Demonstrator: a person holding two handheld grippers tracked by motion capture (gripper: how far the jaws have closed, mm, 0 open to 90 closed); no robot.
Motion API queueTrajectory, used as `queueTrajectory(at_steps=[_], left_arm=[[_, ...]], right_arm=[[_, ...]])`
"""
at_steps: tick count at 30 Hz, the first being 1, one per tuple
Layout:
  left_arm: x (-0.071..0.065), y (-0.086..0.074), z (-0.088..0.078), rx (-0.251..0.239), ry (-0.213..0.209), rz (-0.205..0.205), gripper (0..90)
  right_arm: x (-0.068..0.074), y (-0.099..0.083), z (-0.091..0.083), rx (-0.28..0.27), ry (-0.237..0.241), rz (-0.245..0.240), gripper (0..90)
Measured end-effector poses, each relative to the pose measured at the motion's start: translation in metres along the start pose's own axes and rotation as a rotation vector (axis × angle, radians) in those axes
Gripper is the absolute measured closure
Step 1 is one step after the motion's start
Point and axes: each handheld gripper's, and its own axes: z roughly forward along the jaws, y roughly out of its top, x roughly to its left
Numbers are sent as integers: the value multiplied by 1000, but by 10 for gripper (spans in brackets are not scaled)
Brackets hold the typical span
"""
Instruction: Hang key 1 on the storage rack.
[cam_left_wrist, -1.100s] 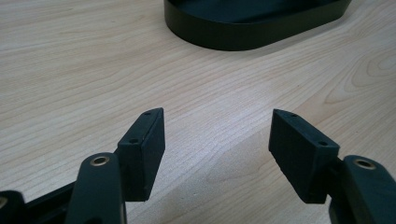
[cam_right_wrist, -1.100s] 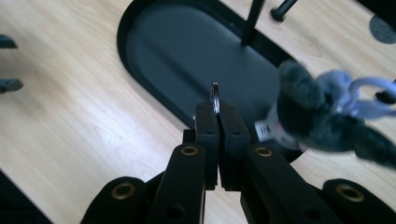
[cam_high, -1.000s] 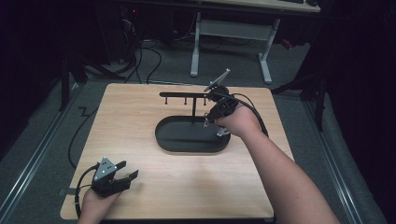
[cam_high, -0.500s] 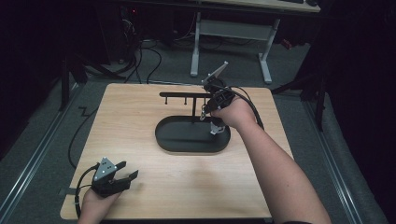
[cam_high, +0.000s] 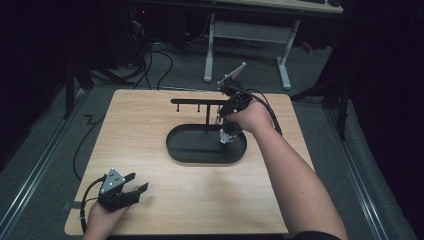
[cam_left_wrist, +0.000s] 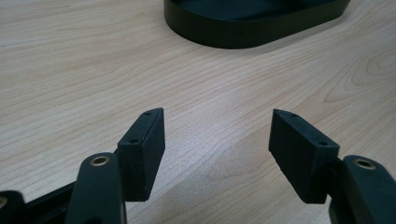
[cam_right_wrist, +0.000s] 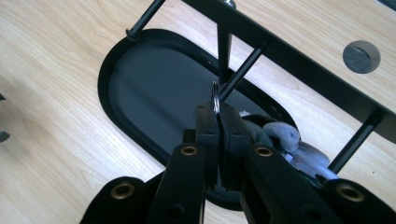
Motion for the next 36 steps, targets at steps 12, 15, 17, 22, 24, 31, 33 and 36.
queueTrajectory(at_steps=[12,15,17,22,24,31,33,36], left_arm=[[-1,-1,1,0,-2,2,368],[-1,-1,1,1,-3,0,368],[-1,-1,1,2,-2,2,368],[-1,-1,2,3,-4,3,369],[-1,-1,2,1,-4,1,368],[-1,-1,1,2,-3,2,368],[-1,-1,1,2,-3,4,368],[-1,-1,2,4,-5,3,369]], right_arm=[[-6,3,2,-5,-8,2,890],[-7,4,2,-6,-5,11,890],[-7,4,3,-12,-6,16,889],[-9,6,4,-37,-18,20,887],[-9,7,5,-37,-14,31,884],[-9,8,5,-44,-25,21,887],[-9,7,5,-46,-23,22,886],[-8,7,5,-48,-24,26,885]])
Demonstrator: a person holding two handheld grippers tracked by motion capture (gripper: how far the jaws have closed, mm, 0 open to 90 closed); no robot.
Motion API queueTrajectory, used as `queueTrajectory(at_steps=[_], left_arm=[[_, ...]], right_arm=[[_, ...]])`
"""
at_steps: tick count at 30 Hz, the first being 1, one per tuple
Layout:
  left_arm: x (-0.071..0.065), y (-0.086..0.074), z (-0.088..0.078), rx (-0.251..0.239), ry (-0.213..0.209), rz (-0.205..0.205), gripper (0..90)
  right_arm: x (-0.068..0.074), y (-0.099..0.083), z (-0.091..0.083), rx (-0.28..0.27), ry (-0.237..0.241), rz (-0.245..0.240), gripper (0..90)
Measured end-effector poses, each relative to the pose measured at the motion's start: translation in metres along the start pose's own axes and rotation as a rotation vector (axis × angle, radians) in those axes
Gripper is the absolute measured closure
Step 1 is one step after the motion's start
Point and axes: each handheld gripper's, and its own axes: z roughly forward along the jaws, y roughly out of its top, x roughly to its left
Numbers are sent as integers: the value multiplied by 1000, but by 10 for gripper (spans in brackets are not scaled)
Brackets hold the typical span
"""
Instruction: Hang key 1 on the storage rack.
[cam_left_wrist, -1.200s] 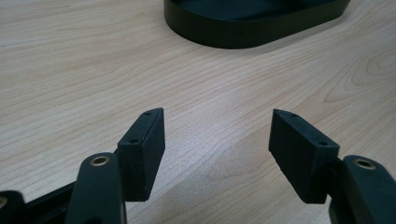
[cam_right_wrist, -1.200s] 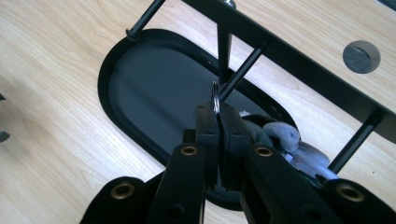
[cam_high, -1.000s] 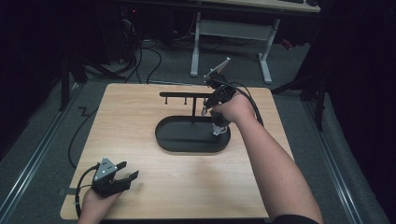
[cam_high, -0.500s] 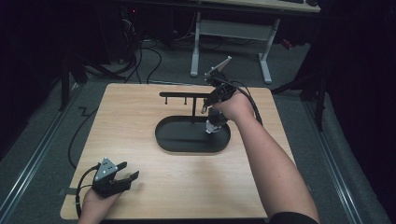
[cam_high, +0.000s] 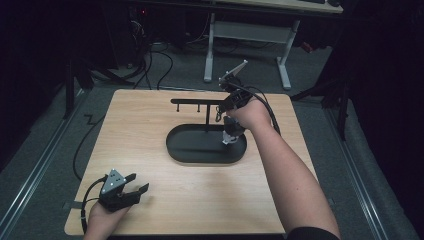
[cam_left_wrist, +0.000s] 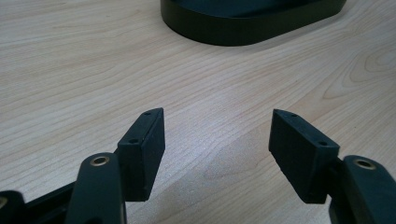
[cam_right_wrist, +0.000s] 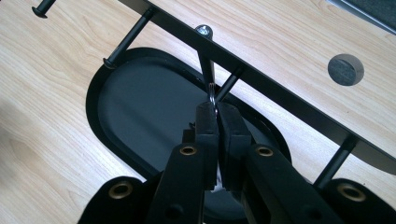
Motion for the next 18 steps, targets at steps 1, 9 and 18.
queueTrajectory(at_steps=[1,9,18], left_arm=[[0,0,0,1,0,2,368],[0,1,0,1,0,4,368],[-2,2,2,0,0,11,368]], right_arm=[[0,0,-1,0,1,-7,884],[5,-3,-5,-7,7,-3,836],[10,-25,-13,-28,58,-14,602]])
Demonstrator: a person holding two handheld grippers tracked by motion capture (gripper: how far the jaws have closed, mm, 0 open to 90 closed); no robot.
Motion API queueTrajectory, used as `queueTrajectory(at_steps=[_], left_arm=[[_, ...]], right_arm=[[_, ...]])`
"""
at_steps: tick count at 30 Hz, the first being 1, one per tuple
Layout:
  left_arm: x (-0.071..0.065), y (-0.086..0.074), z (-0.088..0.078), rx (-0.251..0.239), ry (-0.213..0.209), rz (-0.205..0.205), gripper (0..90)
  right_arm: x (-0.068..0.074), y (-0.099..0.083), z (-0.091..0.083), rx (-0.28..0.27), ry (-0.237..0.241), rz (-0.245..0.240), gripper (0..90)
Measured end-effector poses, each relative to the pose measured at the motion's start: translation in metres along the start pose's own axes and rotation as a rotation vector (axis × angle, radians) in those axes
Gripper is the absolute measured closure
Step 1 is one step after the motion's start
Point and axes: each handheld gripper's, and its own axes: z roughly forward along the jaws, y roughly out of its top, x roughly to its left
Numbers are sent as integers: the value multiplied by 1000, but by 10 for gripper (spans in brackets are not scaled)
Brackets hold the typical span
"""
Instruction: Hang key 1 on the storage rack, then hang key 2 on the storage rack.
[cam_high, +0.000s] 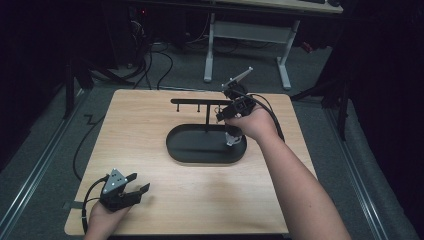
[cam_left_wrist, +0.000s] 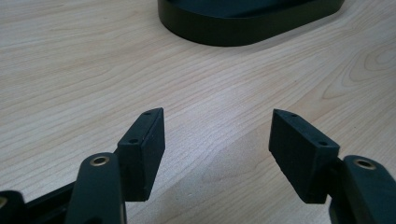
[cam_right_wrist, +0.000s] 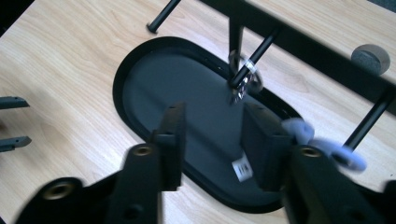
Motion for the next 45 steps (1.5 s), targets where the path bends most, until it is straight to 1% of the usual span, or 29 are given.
queueTrajectory(at_steps=[4,6,9,12,14,17,21,23,24,26,27,30,32,34,36,37,38,39,40,41,42,43,44,45], left_arm=[[-2,0,1,2,-11,4,368],[-3,0,1,4,-14,8,368],[-4,0,1,4,-16,13,368],[-6,1,2,2,-18,14,367],[-7,1,2,4,-18,20,367],[-8,1,3,7,-16,24,367],[-9,1,2,8,-15,18,366],[-9,1,2,7,-13,19,366],[-9,1,1,5,-12,17,366],[-10,1,1,5,-13,18,366],[-10,1,1,7,-16,20,366],[-11,2,2,9,-22,24,364],[-12,2,1,11,-24,30,364],[-14,3,2,9,-29,33,364],[-15,3,2,9,-30,38,363],[-15,3,2,12,-33,39,362],[-15,3,3,11,-33,41,361],[-15,3,3,11,-33,41,360],[-17,3,3,16,-33,48,358],[-17,3,3,18,-34,49,358],[-18,2,3,17,-33,50,358],[-18,2,3,17,-33,50,358],[-19,3,2,14,-32,48,358],[-20,3,2,13,-35,46,358]], right_arm=[[6,-17,0,-30,6,-6,511],[8,-24,0,-41,15,-9,488],[9,-35,1,-55,8,-11,452],[6,-43,0,-84,1,-4,424],[4,-47,0,-93,-3,2,411],[3,-55,0,-100,1,-4,380],[4,-65,1,-121,8,-10,362],[4,-67,1,-123,8,-12,358],[4,-72,2,-124,6,-22,348],[4,-74,3,-126,5,-21,347],[2,-79,4,-131,12,-14,341],[1,-88,7,-135,11,-14,333],[1,-96,9,-140,3,-21,325],[3,-105,12,-153,9,-38,313],[5,-112,13,-157,-2,-60,301],[6,-117,14,-172,0,-63,304],[7,-121,15,-167,2,-64,307],[7,-121,15,-167,2,-64,307],[10,-132,17,-192,24,-60,307],[11,-136,17,-190,31,-58,306],[11,-141,18,-203,36,-58,304],[11,-141,18,-203,36,-58,304],[13,-155,21,-222,42,-54,284],[13,-160,22,-226,40,-53,279]])
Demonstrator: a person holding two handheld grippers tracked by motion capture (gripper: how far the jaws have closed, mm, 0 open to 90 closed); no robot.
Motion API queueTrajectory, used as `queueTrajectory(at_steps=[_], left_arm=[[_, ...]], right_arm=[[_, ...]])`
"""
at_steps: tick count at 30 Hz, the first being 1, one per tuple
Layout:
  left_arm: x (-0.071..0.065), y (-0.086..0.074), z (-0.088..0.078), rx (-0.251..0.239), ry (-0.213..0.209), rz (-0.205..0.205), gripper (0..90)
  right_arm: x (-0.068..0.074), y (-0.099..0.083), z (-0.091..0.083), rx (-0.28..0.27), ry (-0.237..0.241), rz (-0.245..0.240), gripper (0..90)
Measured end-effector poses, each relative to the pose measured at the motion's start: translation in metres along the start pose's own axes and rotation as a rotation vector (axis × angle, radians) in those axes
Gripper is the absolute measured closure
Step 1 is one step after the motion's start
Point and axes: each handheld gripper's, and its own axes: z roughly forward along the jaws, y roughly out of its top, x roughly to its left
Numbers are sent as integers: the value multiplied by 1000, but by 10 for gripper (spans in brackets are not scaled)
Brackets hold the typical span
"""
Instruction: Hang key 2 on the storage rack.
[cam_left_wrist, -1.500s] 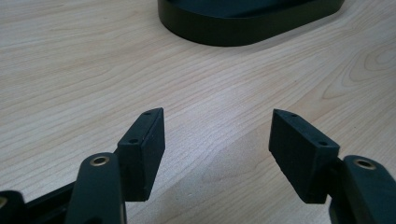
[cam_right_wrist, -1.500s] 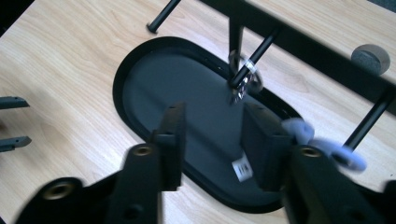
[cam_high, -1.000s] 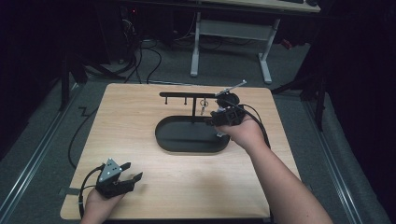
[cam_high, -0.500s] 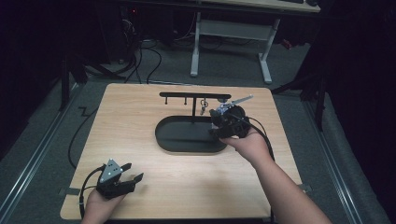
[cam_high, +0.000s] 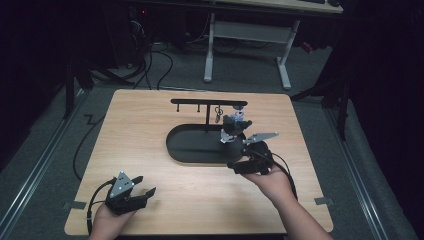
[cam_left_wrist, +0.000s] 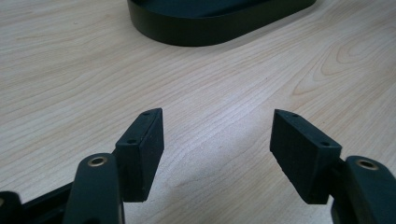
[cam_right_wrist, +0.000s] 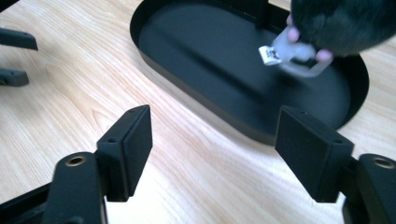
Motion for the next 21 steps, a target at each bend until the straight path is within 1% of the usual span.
queueTrajectory(at_steps=[4,5,6,7,8,10,11,12,14,15,17,18,19,20,21], left_arm=[[-2,0,1,-1,4,8,357],[-2,0,1,-1,4,8,356],[-3,0,2,-1,4,8,357],[-3,0,2,-1,4,8,357],[-3,0,2,-3,7,5,356],[-5,1,1,-9,3,6,357],[-7,2,1,-12,3,15,356],[-8,3,0,-10,3,22,356],[-11,4,0,-17,0,28,355],[-12,5,0,-17,-3,31,354],[-14,5,0,-18,-7,35,354],[-15,5,1,-18,-7,37,354],[-15,5,1,-19,-9,34,353],[-14,5,2,-20,-13,23,353],[-13,4,3,-22,-20,2,354]], right_arm=[[0,-25,-1,-40,-23,-5,263],[0,-25,-1,-40,-23,-5,263],[-3,-42,0,-58,-25,13,252],[-3,-42,0,-58,-25,13,252],[-7,-58,2,-64,-31,33,248],[-11,-73,4,-77,-32,55,248],[-13,-81,5,-84,-34,62,249],[-14,-91,5,-97,-41,83,249],[-14,-104,6,-120,-48,101,247],[-14,-113,6,-132,-55,105,241],[-12,-125,5,-151,-79,97,239],[-11,-130,3,-160,-88,102,248],[-9,-138,0,-181,-107,115,260],[-7,-147,-3,-210,-135,112,278],[-6,-154,-7,-221,-141,119,271]])
